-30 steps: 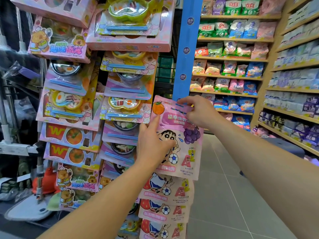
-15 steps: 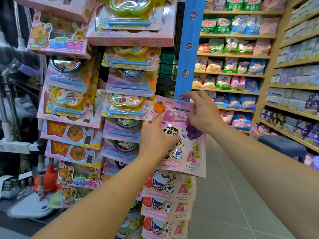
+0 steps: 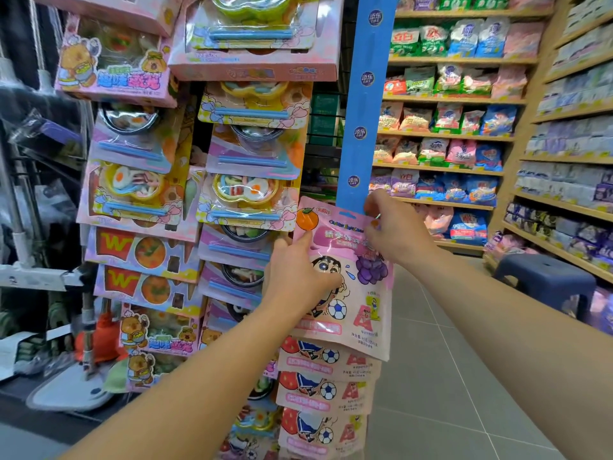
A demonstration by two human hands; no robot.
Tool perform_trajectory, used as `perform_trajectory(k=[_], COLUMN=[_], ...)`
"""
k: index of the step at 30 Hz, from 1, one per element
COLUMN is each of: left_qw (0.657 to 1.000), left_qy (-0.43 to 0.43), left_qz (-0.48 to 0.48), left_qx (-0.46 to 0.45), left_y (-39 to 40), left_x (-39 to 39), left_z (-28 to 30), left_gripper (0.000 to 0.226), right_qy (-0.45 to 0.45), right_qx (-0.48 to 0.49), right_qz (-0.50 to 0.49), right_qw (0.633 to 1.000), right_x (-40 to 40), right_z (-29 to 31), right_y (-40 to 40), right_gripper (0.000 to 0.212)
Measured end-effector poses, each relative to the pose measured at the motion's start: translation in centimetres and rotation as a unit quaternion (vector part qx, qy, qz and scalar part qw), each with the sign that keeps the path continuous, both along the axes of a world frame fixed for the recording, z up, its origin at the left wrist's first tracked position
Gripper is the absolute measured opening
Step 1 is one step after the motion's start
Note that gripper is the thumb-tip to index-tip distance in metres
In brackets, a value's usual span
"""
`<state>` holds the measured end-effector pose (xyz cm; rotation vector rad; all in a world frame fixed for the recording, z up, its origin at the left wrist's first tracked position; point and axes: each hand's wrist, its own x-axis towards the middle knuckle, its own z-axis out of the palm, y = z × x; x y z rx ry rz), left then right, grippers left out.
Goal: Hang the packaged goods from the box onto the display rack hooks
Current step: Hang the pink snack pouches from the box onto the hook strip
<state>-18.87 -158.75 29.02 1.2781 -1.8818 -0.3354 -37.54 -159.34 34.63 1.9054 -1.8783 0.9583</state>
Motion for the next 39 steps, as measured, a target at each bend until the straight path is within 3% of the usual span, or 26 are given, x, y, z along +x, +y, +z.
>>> perform_trajectory(k=[11, 16, 20, 25, 28, 32, 39], left_qw=[0.999, 0.994, 0.988, 0.983, 0.983, 0.983, 0.985], left_qy=[0.006, 0.07, 0.117, 0.133, 0.132, 0.137, 0.145], left_qz=[-0.038, -0.073, -0.08, -0.07, -0.059, -0.054, -0.06], left_qx=[0.006, -0.031, -0.065, -0.104, -0.11, -0.113, -0.069], left_y=[0.9, 0.7, 0.7, 0.5, 0.4, 0.3, 0.5], left_x=[0.9, 1.3, 1.6, 1.0, 0.8, 0.5, 0.0], left_z=[-3.0, -3.1, -3.1, -2.0, -1.7, -1.6, -0.7], left_gripper=[0.094, 0.095, 0.095, 0.094, 0.095, 0.094, 0.096], right_qy=[-0.008, -0.035, -0.067, 0.032, 0.092, 0.087, 0.07], right_qx=[0.031, 0.029, -0.03, -0.04, -0.014, -0.041, -0.056], right_qz=[-0.011, -0.012, 0.014, 0.047, 0.018, 0.03, 0.045], right_qw=[0.999, 0.999, 0.997, 0.998, 0.995, 0.995, 0.995], right_x=[0.5, 0.0, 0.0, 0.7, 0.6, 0.3, -0.1], right_z=[-1.2, -1.6, -0.8, 1.7, 2.8, 2.8, 2.9], right_y=[0.9, 0.9, 1.4, 1.5, 0.9, 0.4, 0.7], right_gripper=[0.033, 0.035, 0.036, 0.066, 0.058, 0.038, 0.046])
